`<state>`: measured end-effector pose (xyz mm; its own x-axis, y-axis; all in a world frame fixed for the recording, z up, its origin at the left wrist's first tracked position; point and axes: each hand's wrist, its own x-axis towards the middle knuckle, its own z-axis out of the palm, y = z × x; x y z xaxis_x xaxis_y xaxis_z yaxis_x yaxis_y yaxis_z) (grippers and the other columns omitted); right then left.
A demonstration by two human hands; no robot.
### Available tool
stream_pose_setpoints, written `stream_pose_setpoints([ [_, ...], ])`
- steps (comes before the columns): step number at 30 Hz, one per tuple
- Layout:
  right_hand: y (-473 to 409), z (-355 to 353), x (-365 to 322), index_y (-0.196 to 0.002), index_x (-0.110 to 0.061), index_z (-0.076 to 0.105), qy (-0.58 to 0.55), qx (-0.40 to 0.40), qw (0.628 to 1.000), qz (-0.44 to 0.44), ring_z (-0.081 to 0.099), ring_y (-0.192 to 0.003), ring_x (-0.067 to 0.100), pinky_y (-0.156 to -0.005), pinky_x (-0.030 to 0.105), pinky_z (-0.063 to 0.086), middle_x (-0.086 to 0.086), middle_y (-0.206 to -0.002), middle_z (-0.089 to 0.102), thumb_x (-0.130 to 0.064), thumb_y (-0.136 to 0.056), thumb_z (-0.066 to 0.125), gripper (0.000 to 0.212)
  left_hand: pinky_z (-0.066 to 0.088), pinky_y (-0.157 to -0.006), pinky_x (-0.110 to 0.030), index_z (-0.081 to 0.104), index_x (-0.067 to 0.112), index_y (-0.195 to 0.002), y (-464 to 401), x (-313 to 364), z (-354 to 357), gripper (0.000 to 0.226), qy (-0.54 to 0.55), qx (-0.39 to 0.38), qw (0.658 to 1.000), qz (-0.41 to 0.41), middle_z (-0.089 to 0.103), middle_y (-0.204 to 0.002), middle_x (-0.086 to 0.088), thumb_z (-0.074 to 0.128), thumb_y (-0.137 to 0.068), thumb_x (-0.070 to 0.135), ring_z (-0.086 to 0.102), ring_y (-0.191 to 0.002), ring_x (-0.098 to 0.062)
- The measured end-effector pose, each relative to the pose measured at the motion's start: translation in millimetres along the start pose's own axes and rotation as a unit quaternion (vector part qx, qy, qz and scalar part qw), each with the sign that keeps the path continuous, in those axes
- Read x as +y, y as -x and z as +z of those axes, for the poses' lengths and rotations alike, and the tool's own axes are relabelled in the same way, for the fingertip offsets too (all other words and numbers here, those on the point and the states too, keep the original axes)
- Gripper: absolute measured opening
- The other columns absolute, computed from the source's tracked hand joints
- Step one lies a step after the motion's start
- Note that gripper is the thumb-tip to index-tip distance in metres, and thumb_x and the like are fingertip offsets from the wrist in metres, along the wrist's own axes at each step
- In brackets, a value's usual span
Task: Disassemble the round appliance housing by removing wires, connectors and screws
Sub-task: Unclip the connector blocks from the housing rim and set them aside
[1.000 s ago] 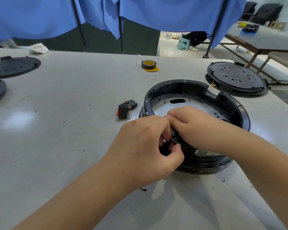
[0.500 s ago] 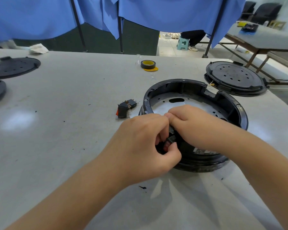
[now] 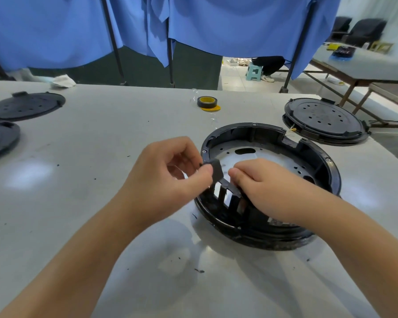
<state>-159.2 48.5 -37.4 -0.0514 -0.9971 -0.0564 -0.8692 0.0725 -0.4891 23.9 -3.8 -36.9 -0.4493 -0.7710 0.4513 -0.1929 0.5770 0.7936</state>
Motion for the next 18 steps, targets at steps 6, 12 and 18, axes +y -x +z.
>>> stream_pose_setpoints([
  [6, 3, -1, -2, -0.067, -0.021, 0.045, 0.002, -0.006, 1.0, 0.004, 0.044, -0.055, 0.009, -0.053, 0.023, 0.032, -0.006, -0.061, 0.048, -0.039, -0.102, 0.032, 0.041, 0.04, -0.048, -0.012, 0.061, 0.02, -0.064, -13, -41, -1, 0.018, -0.055, 0.121, 0.988, -0.083, 0.064, -0.06, 0.008, 0.071, -0.077, 0.027, 0.055, -0.049, -0.002],
  [12, 4, -1, -2, -0.072, -0.016, 0.047, -0.007, -0.005, 1.0, 0.007, 0.045, -0.057, 0.011, -0.054, 0.025, 0.035, 0.003, -0.07, 0.058, -0.038, -0.102, 0.031, 0.041, 0.037, -0.056, -0.025, 0.065, 0.021, -0.069, -19, -82, -4, 0.013, -0.115, 0.114, 0.967, -0.196, 0.062, -0.06, 0.007, 0.066, -0.08, 0.029, 0.055, -0.057, -0.011],
  [18, 5, 0, -1, -0.076, -0.013, 0.051, -0.011, 0.001, 1.0, 0.006, 0.049, -0.06, 0.013, -0.057, 0.027, 0.039, 0.007, -0.078, 0.065, -0.038, -0.102, 0.031, 0.041, 0.043, -0.082, -0.04, 0.063, 0.019, -0.067, -22, -94, -15, 0.029, -0.125, 0.145, 0.95, -0.247, 0.063, -0.066, 0.006, 0.046, -0.069, 0.043, 0.052, -0.064, -0.02],
])
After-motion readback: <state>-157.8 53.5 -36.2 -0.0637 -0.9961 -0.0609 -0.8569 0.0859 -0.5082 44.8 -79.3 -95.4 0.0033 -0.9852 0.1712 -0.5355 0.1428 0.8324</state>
